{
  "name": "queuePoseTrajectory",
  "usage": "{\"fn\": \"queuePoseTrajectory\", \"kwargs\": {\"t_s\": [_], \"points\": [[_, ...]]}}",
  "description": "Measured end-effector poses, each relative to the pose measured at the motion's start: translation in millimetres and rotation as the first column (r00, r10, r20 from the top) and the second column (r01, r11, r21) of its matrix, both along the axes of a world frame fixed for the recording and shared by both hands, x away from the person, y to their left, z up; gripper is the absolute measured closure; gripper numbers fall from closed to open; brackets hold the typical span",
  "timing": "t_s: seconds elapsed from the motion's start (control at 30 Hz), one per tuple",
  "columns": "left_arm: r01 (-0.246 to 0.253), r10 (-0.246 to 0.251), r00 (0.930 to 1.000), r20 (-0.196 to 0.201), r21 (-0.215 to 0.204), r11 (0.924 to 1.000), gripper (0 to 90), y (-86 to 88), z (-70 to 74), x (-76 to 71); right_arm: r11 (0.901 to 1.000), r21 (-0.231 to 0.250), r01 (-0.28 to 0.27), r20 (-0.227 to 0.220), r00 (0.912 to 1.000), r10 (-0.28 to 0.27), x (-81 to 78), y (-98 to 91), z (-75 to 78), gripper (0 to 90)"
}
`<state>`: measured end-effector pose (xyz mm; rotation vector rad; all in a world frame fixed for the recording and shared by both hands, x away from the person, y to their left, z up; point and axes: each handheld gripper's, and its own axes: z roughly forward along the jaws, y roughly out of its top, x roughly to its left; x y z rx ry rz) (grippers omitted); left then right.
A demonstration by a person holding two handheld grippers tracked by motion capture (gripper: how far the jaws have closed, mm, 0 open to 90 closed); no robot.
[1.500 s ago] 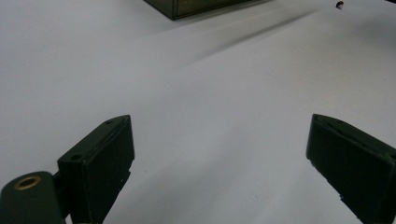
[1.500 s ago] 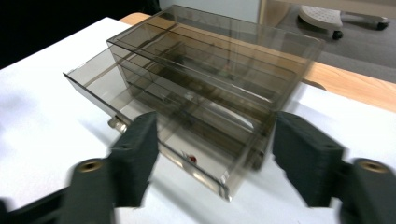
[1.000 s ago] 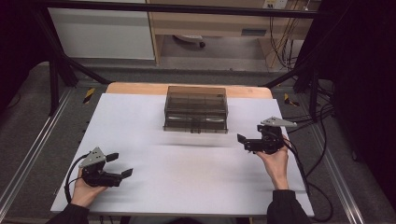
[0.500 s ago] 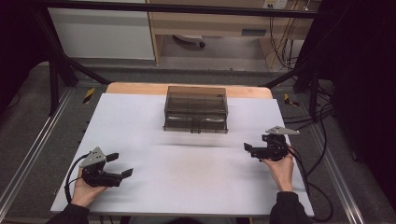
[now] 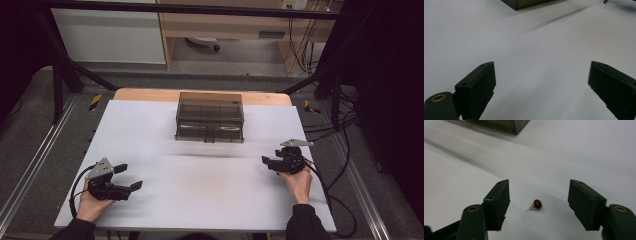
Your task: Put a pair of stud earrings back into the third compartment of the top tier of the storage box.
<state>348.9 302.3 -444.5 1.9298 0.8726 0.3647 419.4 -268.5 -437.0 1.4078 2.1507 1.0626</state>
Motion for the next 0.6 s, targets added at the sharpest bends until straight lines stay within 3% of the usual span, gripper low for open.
{"fn": "queuePoseTrajectory", "kwargs": {"t_s": [0.6], "points": [[0.001,-0.001,1.0000,-0.004,0.001,1.0000,7.8,-0.4,-0.5,0.3,0.9996,-0.026,-0.010,-0.037,0.9993,0.009,3.4,4.2,-8.9,61.1]]}}
